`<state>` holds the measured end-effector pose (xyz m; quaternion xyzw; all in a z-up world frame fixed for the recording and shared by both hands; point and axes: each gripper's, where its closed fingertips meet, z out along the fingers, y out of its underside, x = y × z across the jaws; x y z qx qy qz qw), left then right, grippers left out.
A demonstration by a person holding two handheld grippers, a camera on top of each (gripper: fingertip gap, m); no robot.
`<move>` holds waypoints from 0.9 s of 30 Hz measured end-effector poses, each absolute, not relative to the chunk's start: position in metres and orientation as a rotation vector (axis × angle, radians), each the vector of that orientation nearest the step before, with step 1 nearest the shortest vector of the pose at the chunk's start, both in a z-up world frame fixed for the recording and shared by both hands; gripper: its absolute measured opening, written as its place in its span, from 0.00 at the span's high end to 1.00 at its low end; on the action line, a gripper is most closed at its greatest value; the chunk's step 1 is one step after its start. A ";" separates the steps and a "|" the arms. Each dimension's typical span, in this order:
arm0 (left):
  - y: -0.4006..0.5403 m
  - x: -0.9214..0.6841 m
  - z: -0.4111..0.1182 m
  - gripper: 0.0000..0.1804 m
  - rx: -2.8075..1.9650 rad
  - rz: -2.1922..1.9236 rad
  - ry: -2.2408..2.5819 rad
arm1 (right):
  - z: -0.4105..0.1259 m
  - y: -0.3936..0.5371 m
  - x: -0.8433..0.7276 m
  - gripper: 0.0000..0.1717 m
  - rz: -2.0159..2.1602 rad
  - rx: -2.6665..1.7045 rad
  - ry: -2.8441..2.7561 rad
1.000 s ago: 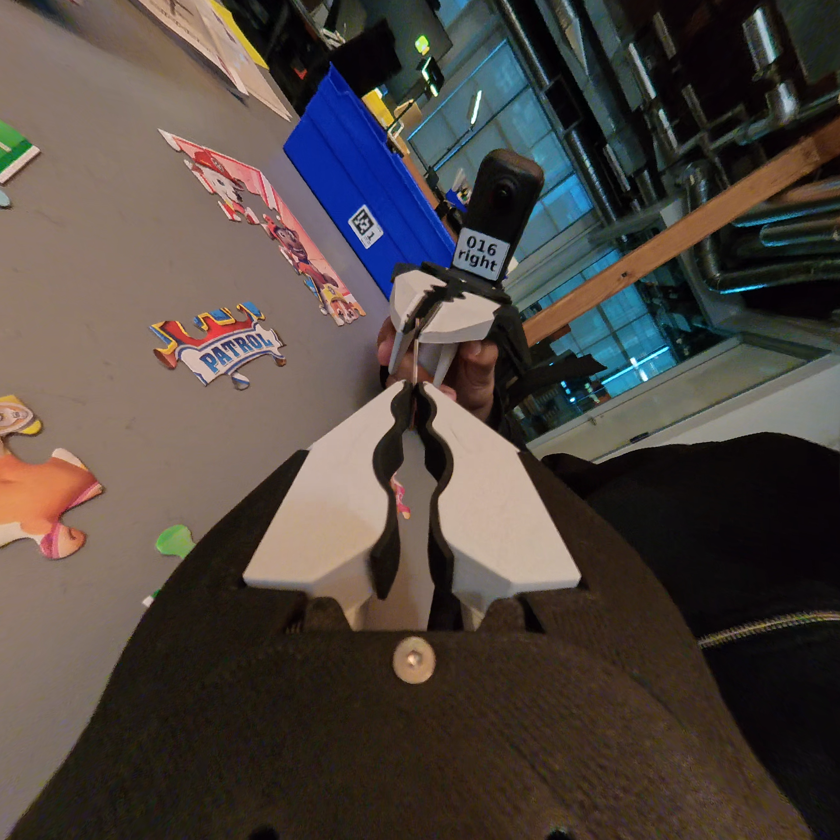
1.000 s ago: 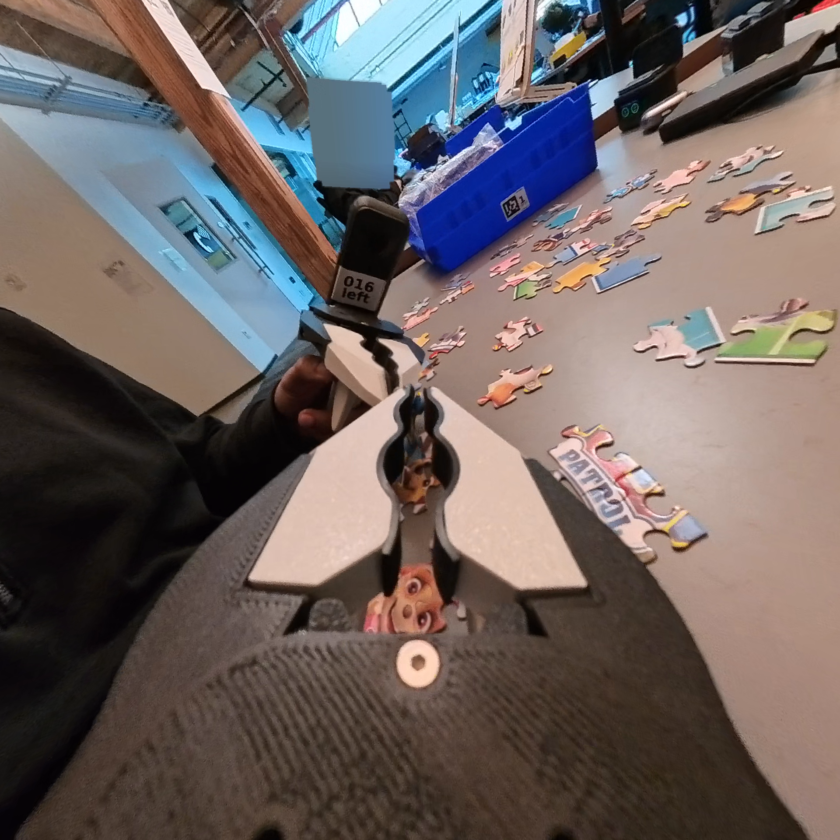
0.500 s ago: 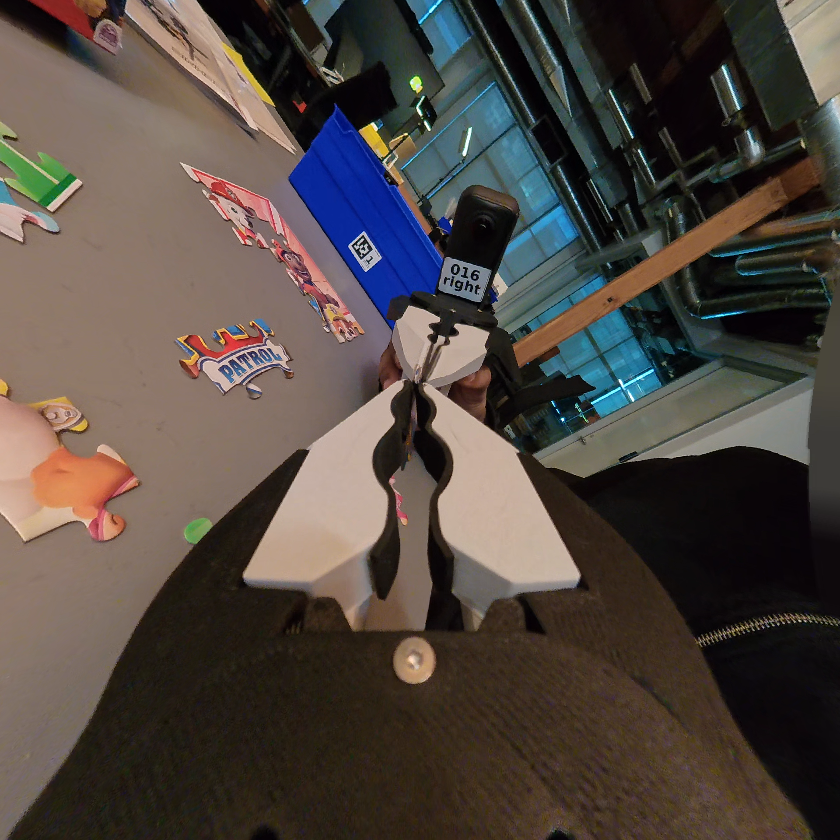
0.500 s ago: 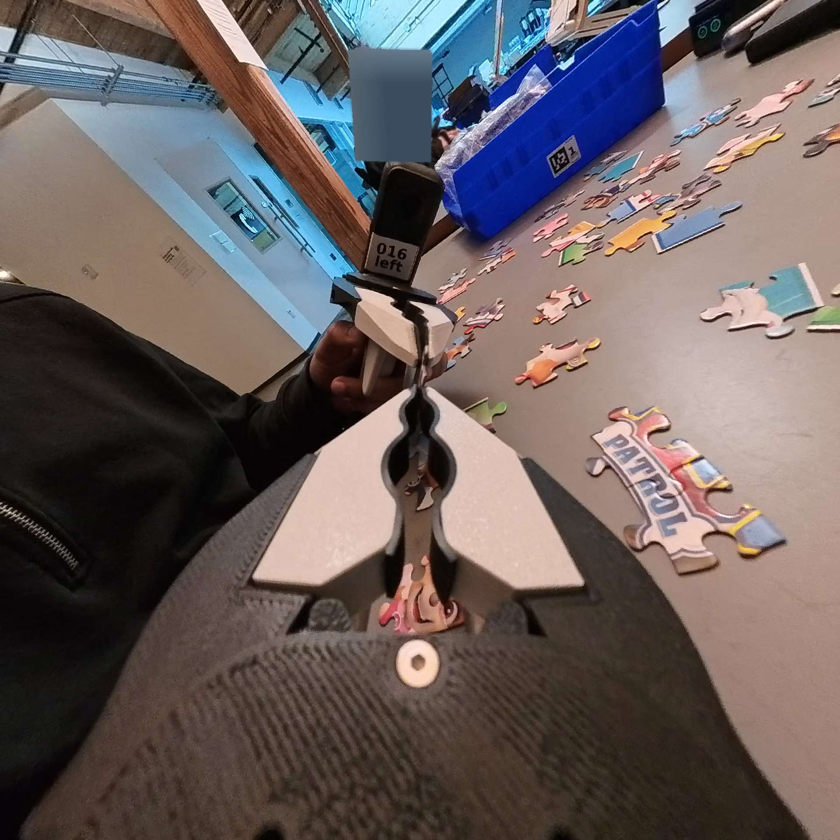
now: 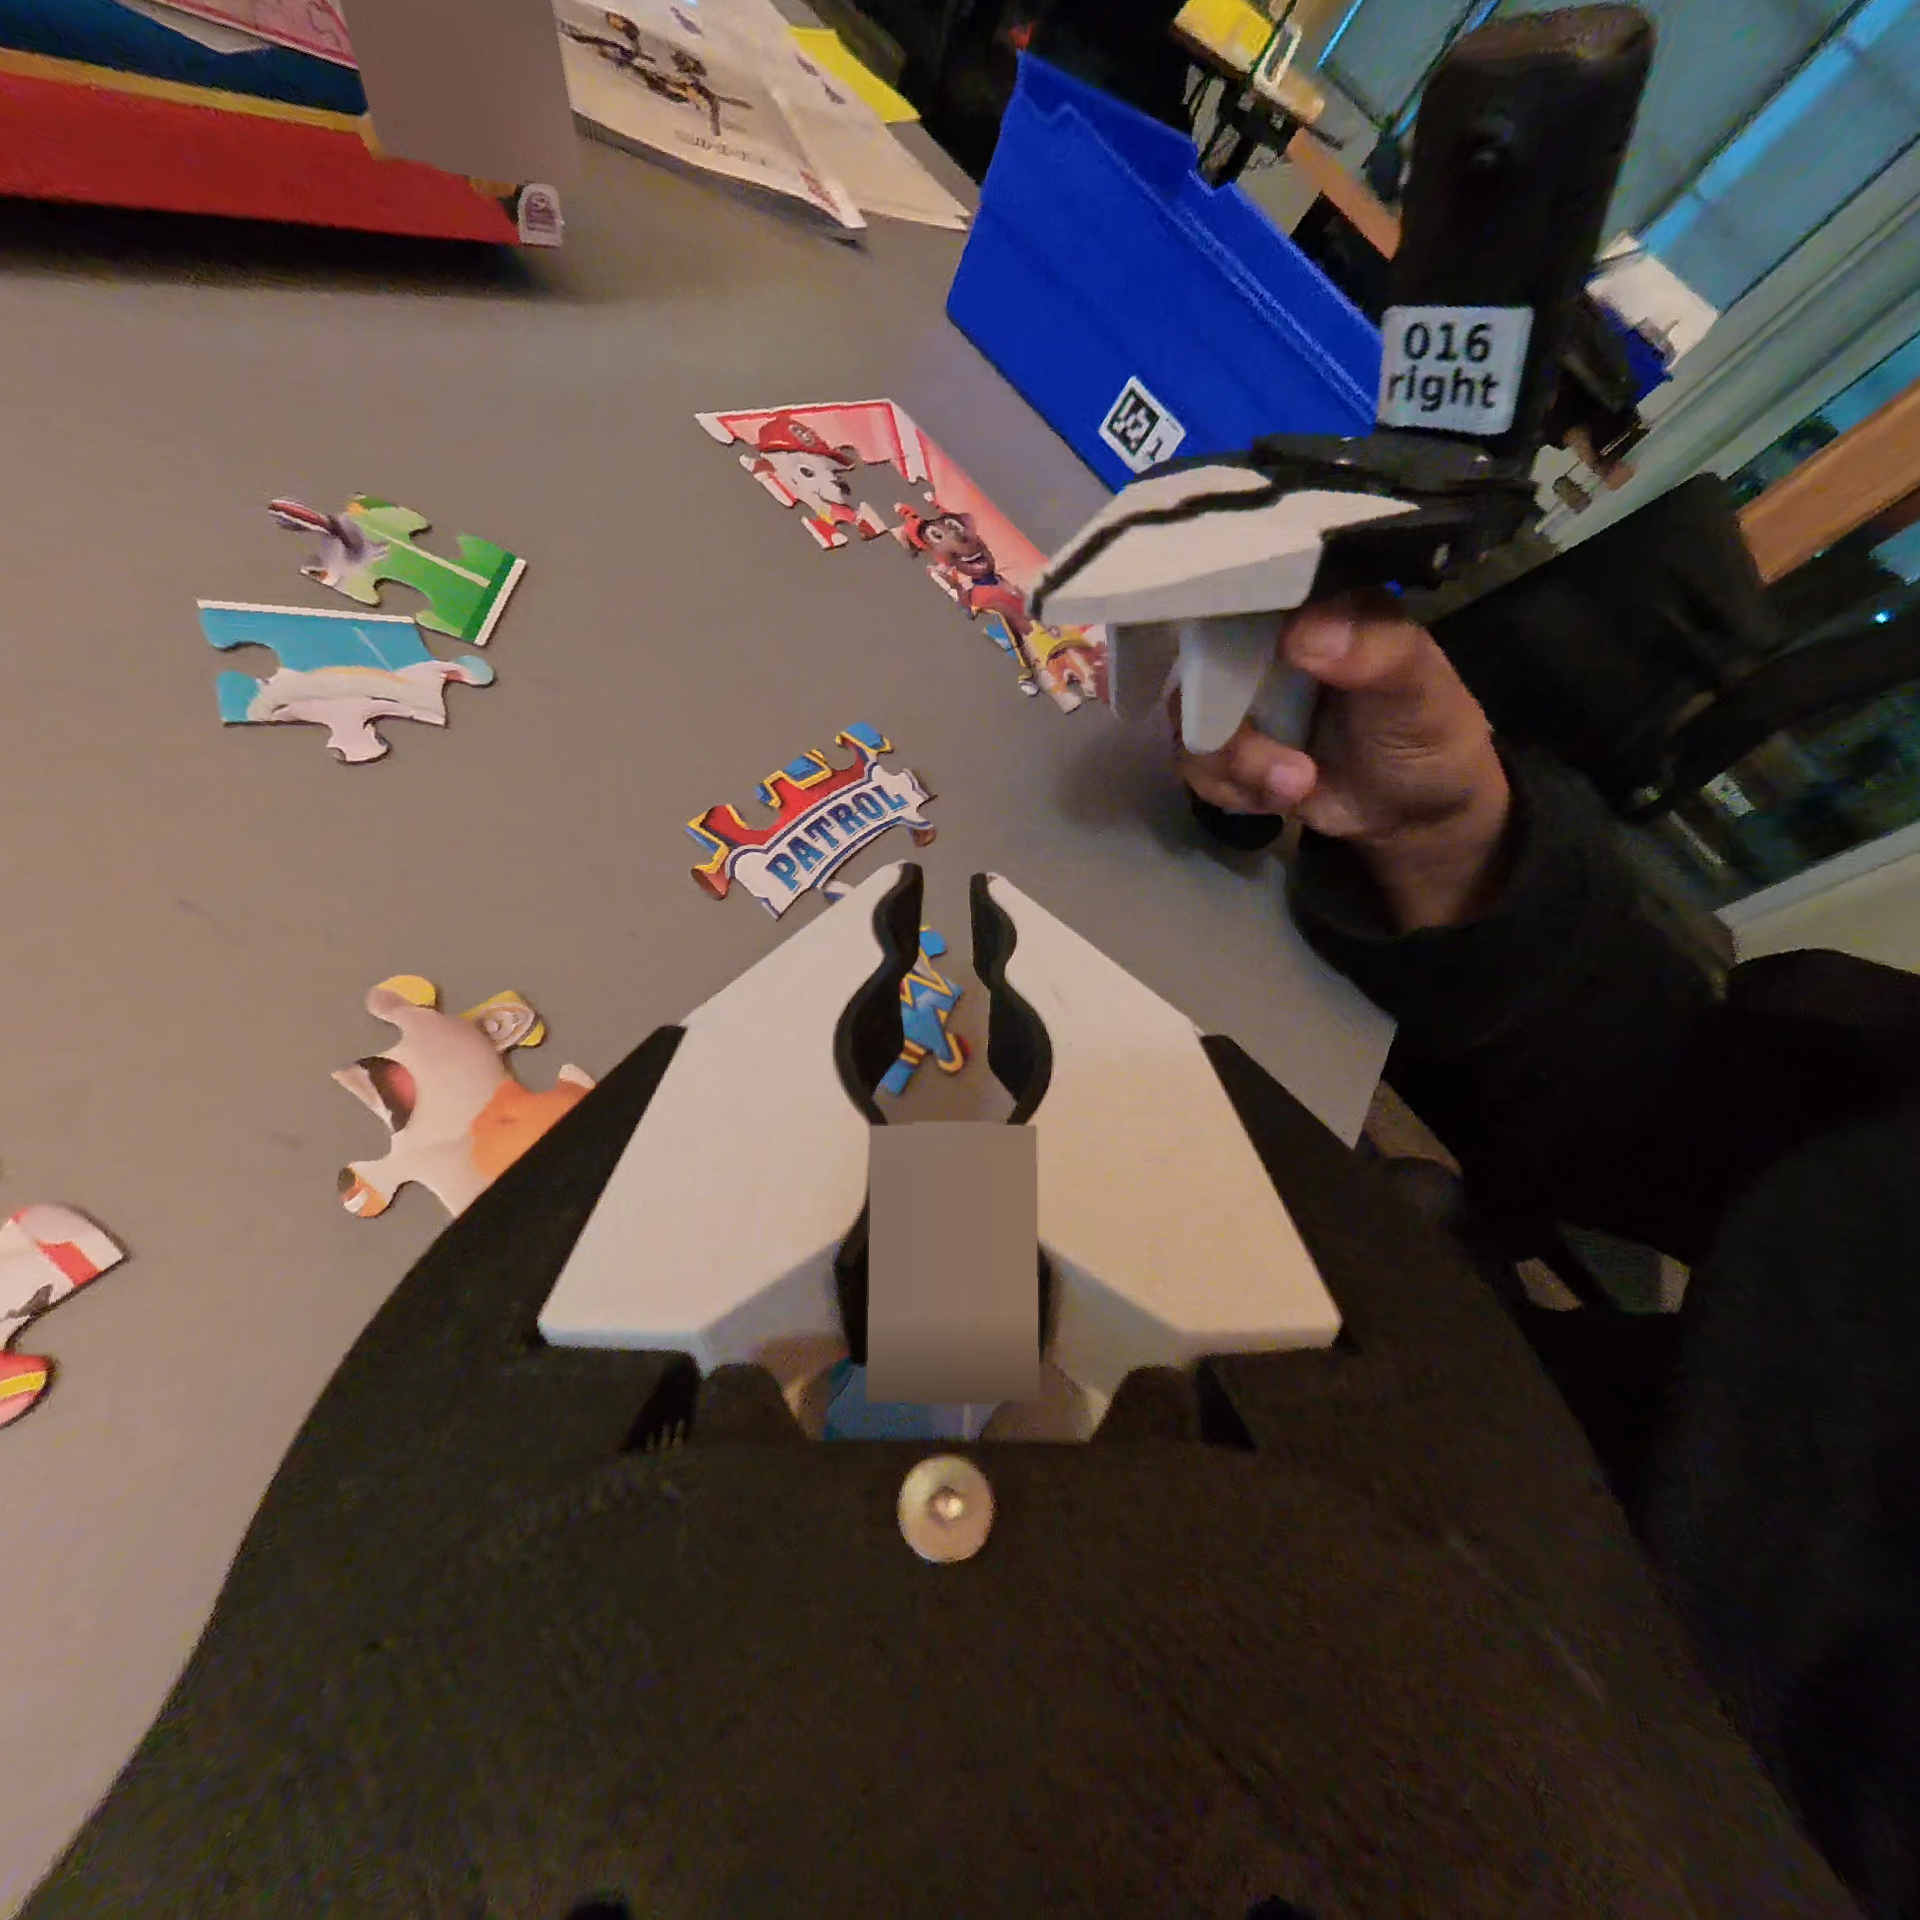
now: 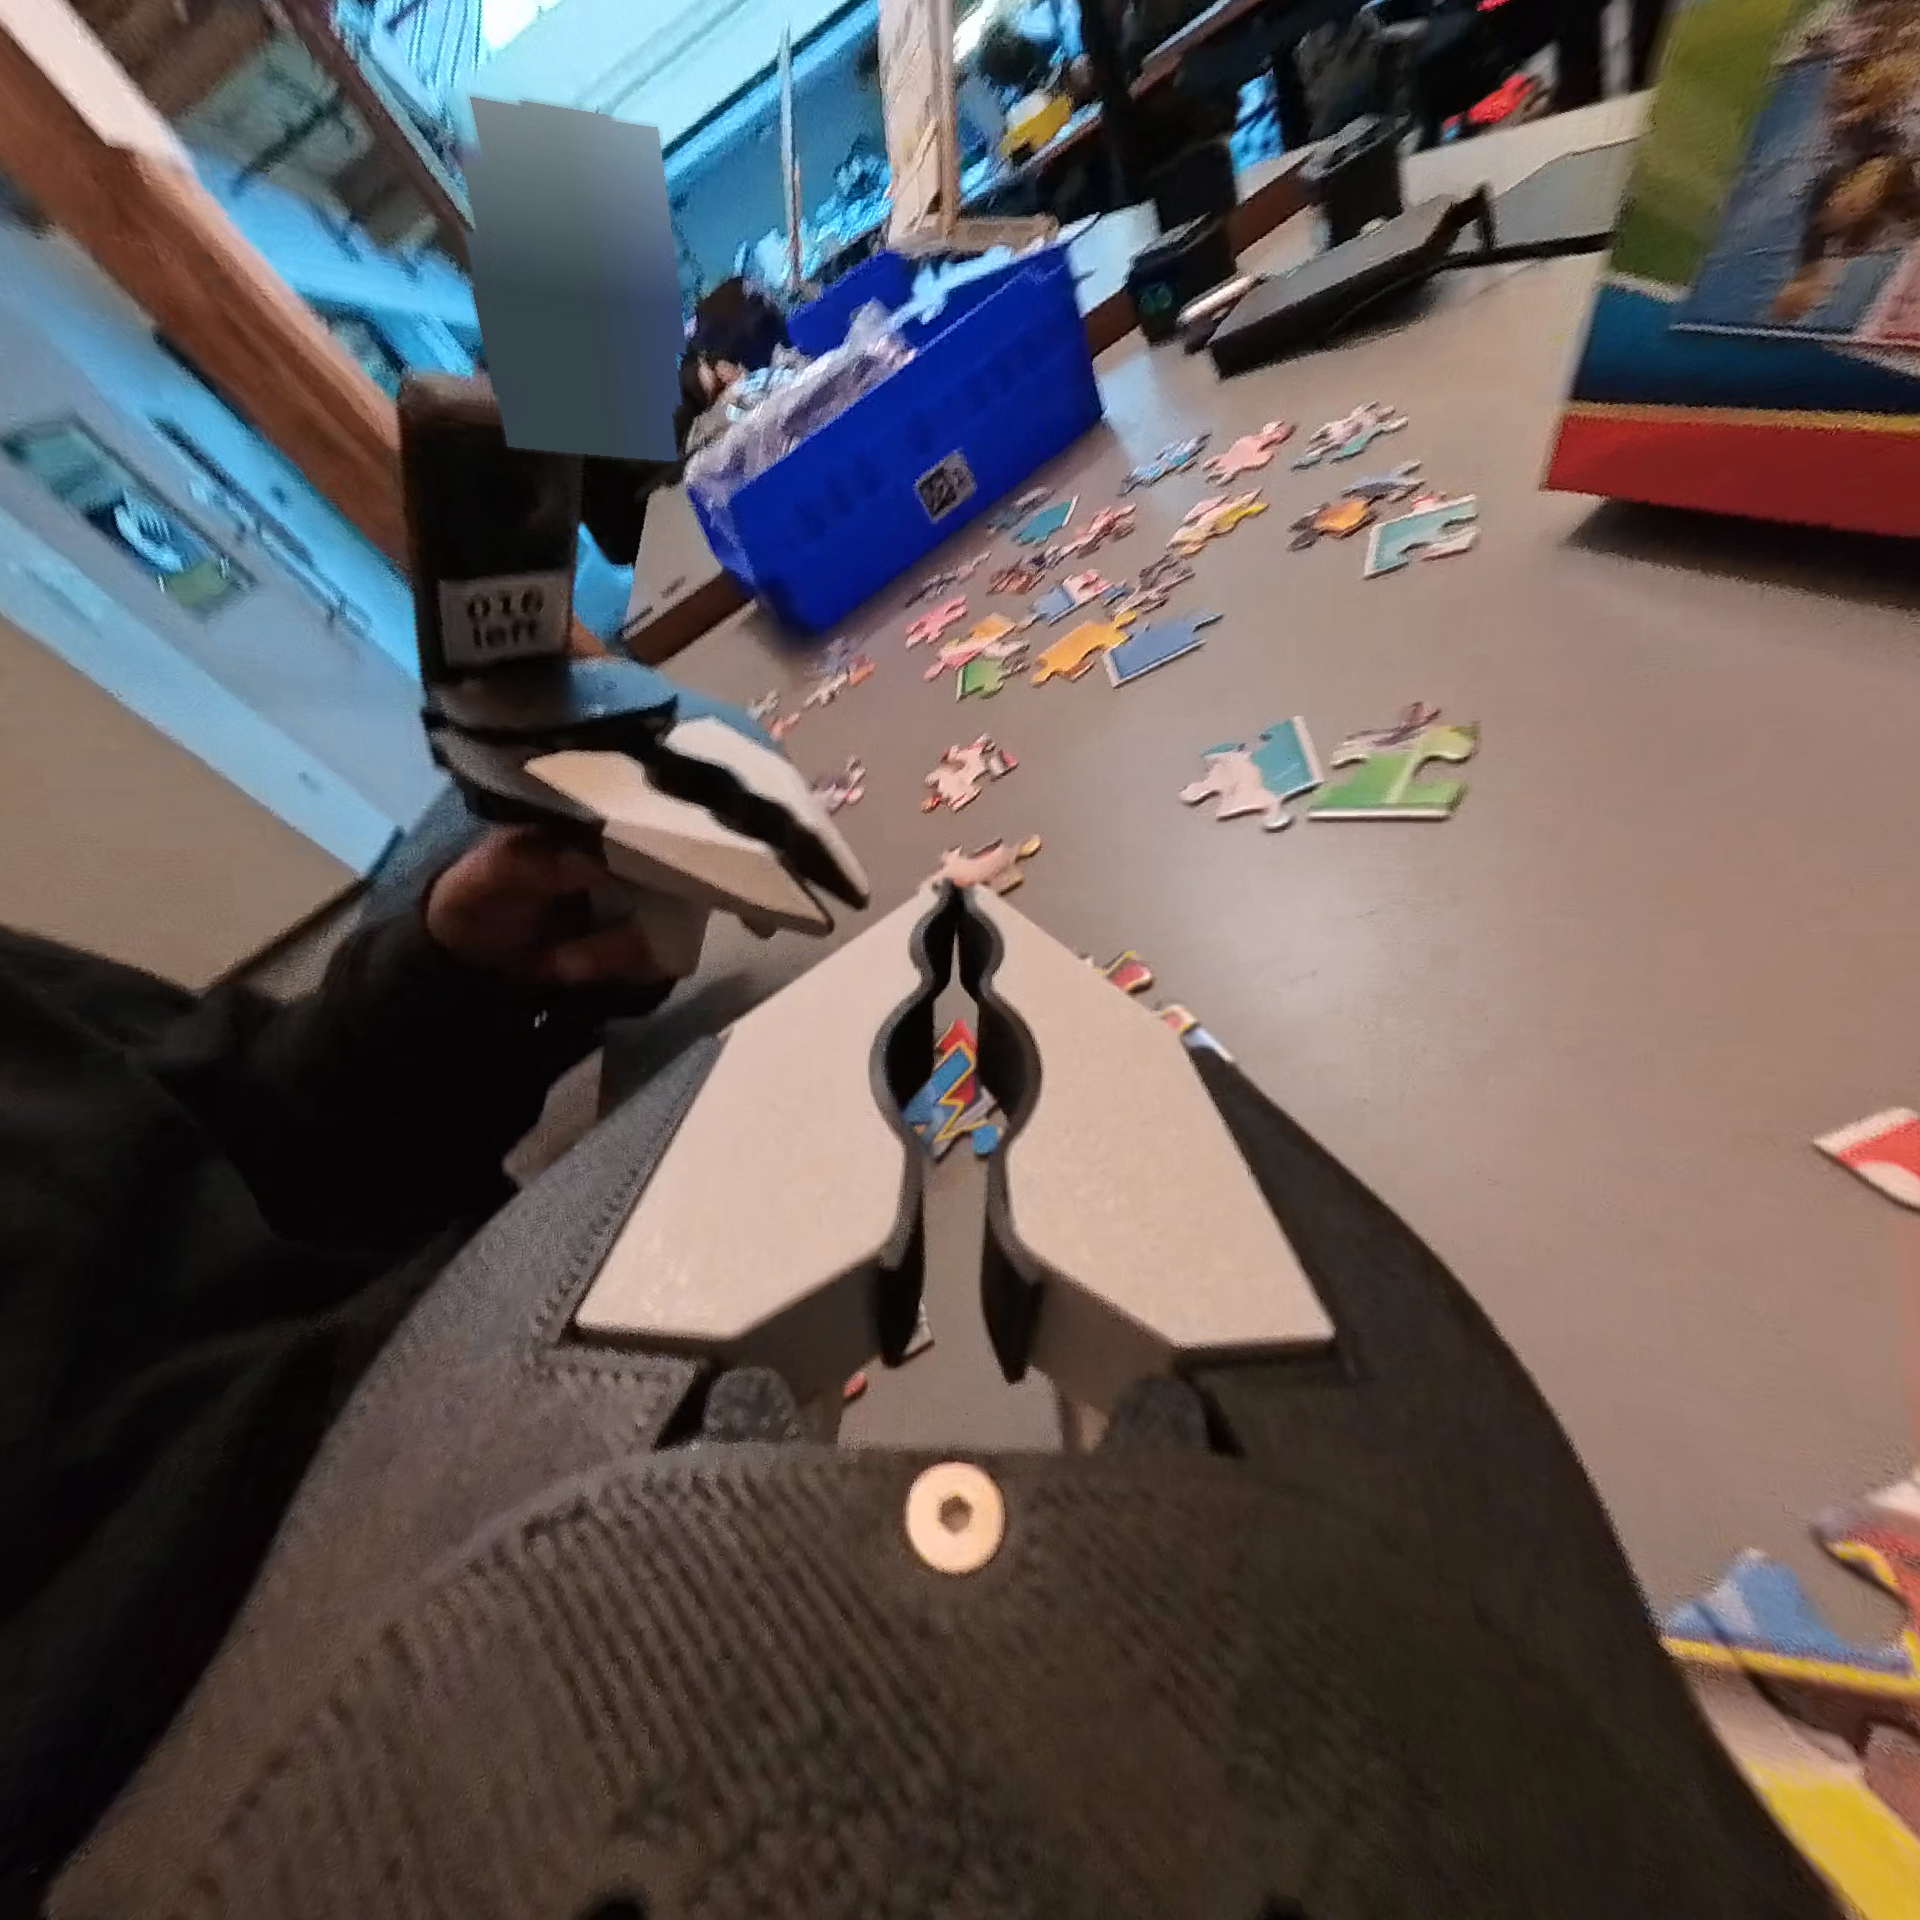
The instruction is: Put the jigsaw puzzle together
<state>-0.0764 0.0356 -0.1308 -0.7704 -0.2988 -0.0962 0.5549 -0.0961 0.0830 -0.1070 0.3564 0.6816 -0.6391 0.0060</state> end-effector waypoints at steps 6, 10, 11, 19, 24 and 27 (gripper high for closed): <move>0.029 -0.076 -0.146 0.94 -1.872 -0.224 -0.722 | -0.138 0.060 -0.072 0.88 -1.755 0.810 2.563; 0.028 -0.068 -0.161 0.95 -1.982 -0.203 -0.697 | -0.163 0.060 -0.070 0.87 -1.528 0.675 2.767; 0.027 -0.066 -0.166 0.95 -2.022 -0.185 -0.690 | -0.169 0.061 -0.069 0.87 -1.472 0.642 2.797; 0.023 -0.058 -0.191 0.93 -2.204 -0.110 -0.639 | -0.190 0.060 -0.069 0.88 -1.325 0.483 2.874; 0.023 -0.058 -0.190 0.93 -2.190 -0.149 -0.648 | -0.190 0.059 -0.071 0.95 -1.332 0.446 2.939; 0.024 -0.057 -0.191 0.94 -2.198 -0.142 -0.637 | -0.190 0.056 -0.069 0.98 -1.334 0.422 2.956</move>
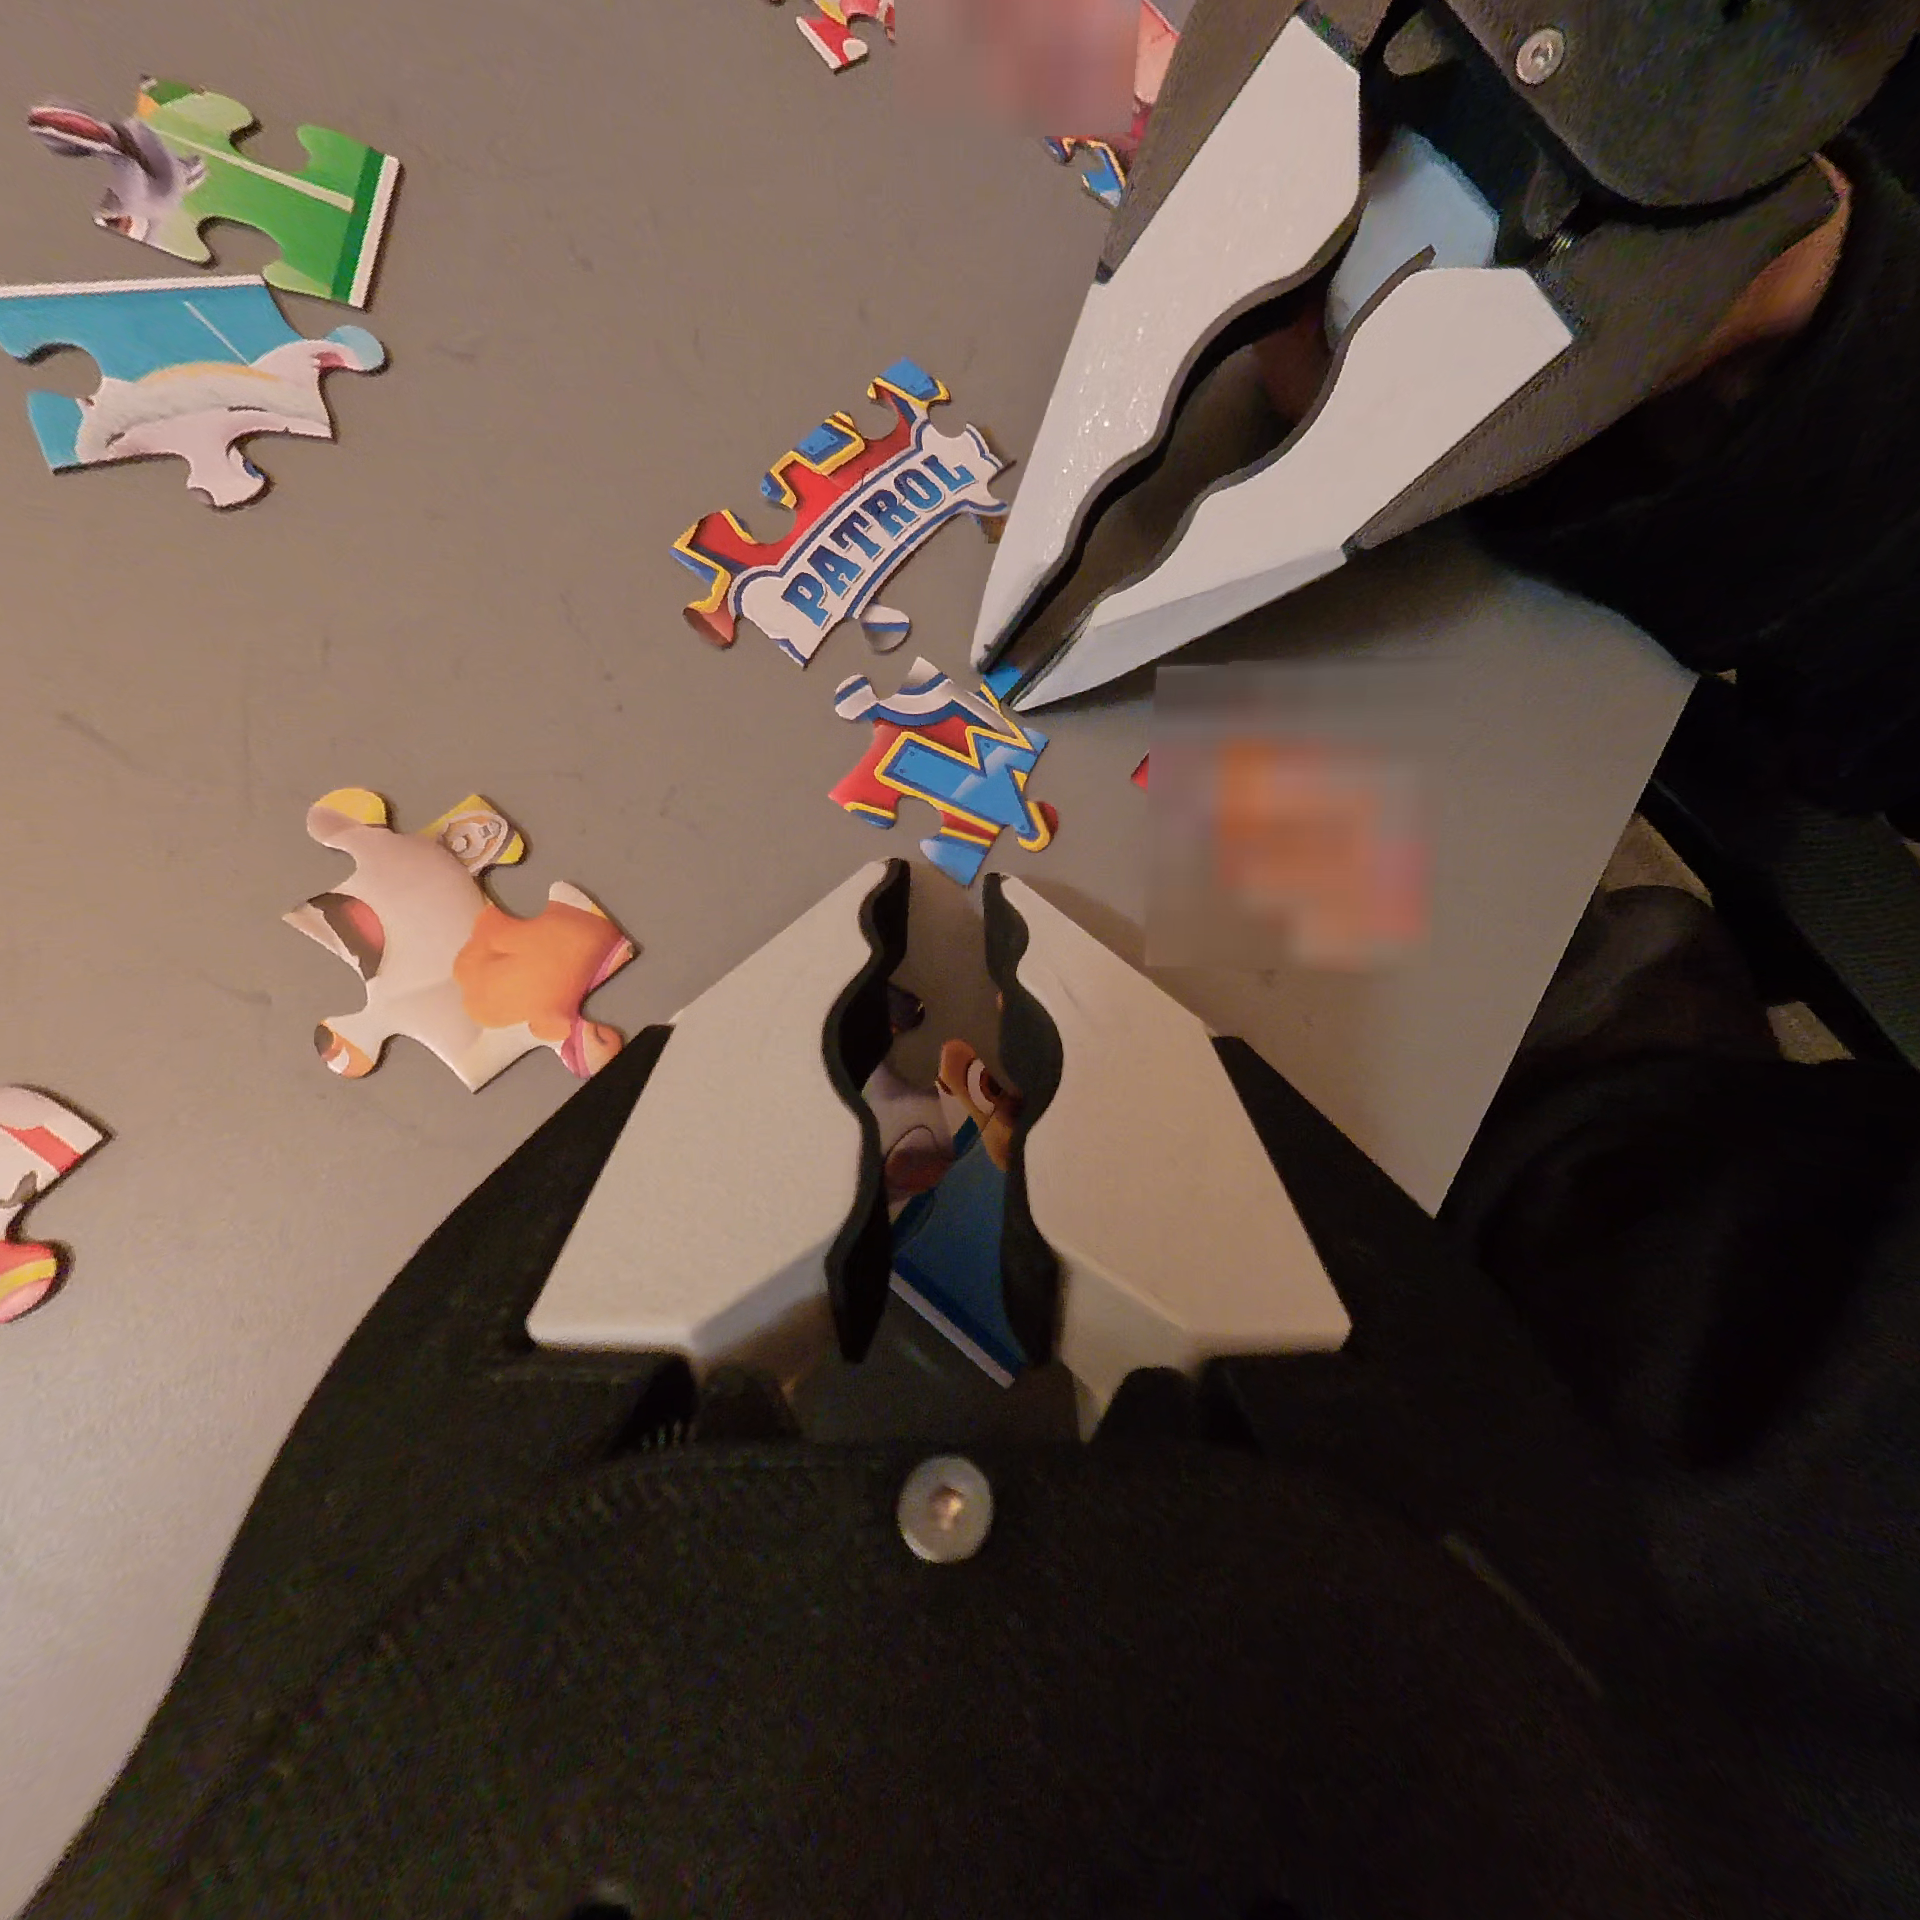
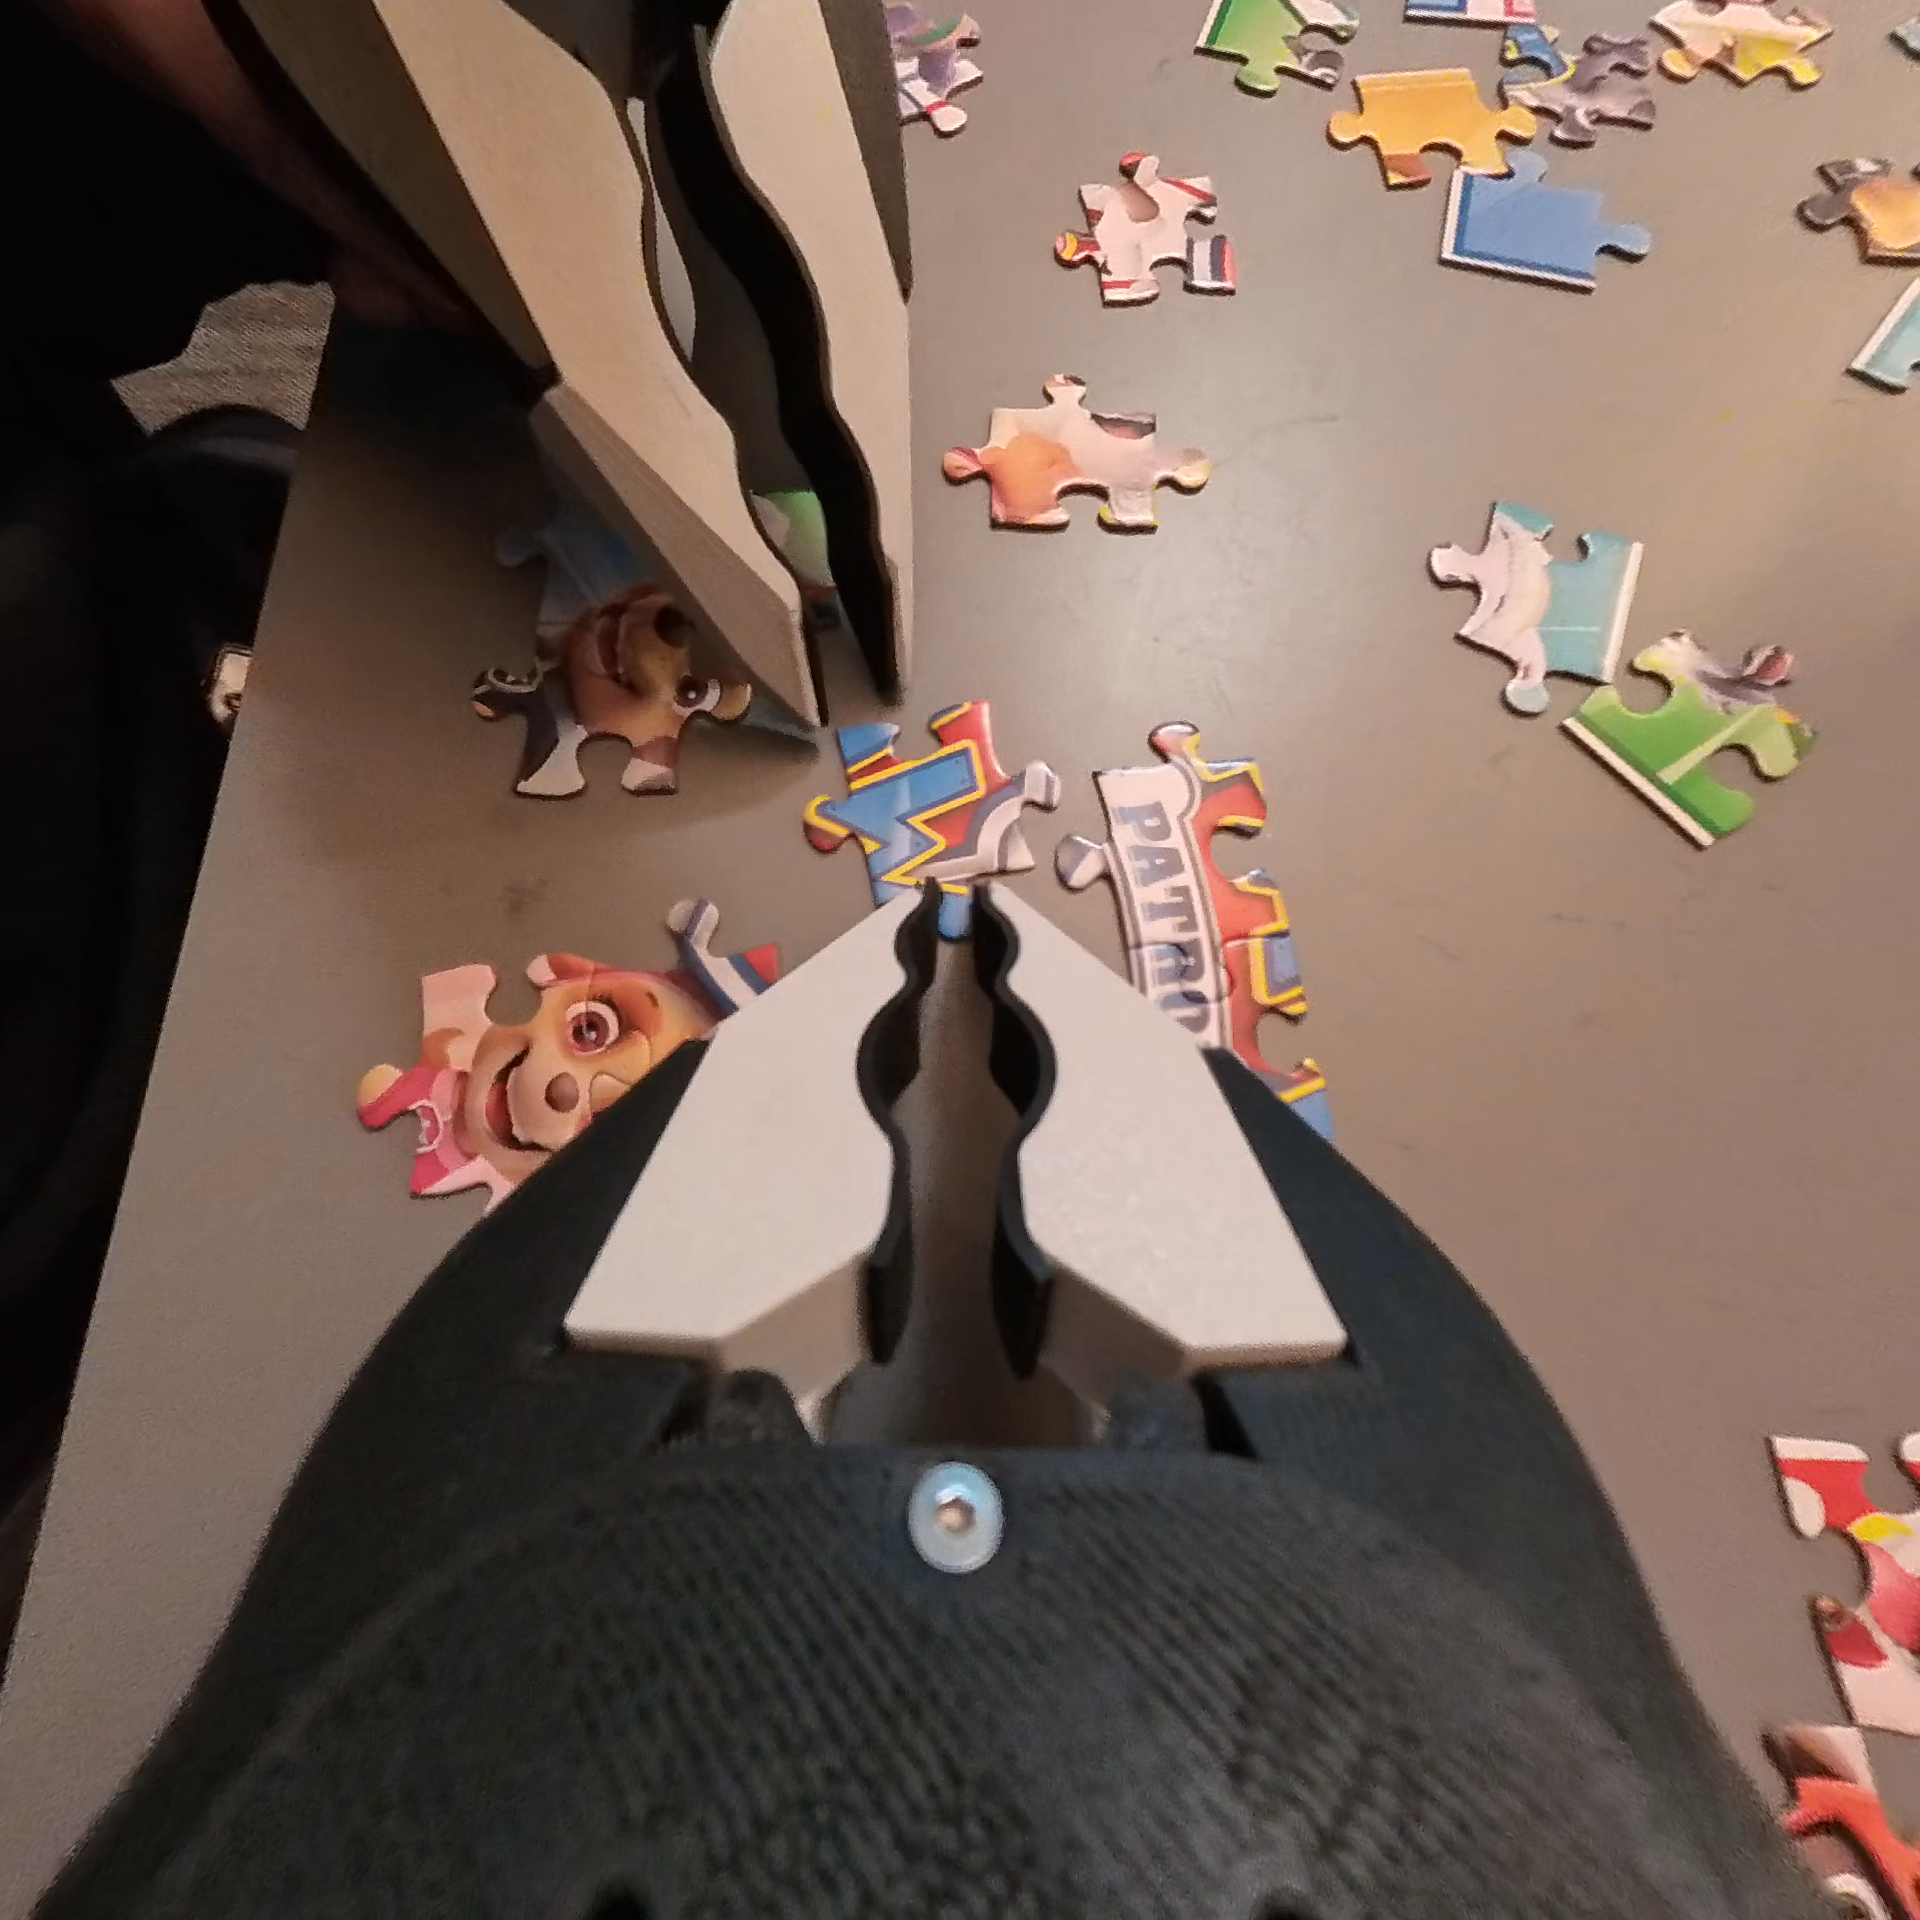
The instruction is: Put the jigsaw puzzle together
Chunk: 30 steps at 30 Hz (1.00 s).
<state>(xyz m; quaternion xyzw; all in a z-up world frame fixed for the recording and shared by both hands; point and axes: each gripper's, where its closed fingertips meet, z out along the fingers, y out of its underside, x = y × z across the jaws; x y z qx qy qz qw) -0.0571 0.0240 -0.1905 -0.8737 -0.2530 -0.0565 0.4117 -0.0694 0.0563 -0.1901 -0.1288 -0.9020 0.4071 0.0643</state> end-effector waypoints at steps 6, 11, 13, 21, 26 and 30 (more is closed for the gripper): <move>0.025 -0.055 -0.190 0.92 -2.202 -0.140 -0.619 | -0.189 0.055 -0.067 1.00 1.242 -0.385 -2.721; 0.028 -0.058 -0.185 0.88 -2.193 -0.074 -0.574 | -0.178 0.060 -0.067 1.00 1.336 -0.434 -2.674; 0.033 -0.061 -0.178 0.80 -2.170 -0.024 -0.530 | -0.173 0.063 -0.068 1.00 1.380 -0.458 -2.649; 0.045 -0.066 -0.191 0.66 -2.347 0.105 -0.263 | -0.163 0.070 -0.075 1.00 1.437 -0.493 -2.567; 0.048 -0.062 -0.196 0.67 -2.372 0.081 -0.259 | -0.159 0.074 -0.077 1.00 1.472 -0.514 -2.535; 0.047 -0.058 -0.195 0.78 -2.362 0.077 -0.257 | -0.158 0.074 -0.078 1.00 1.481 -0.519 -2.531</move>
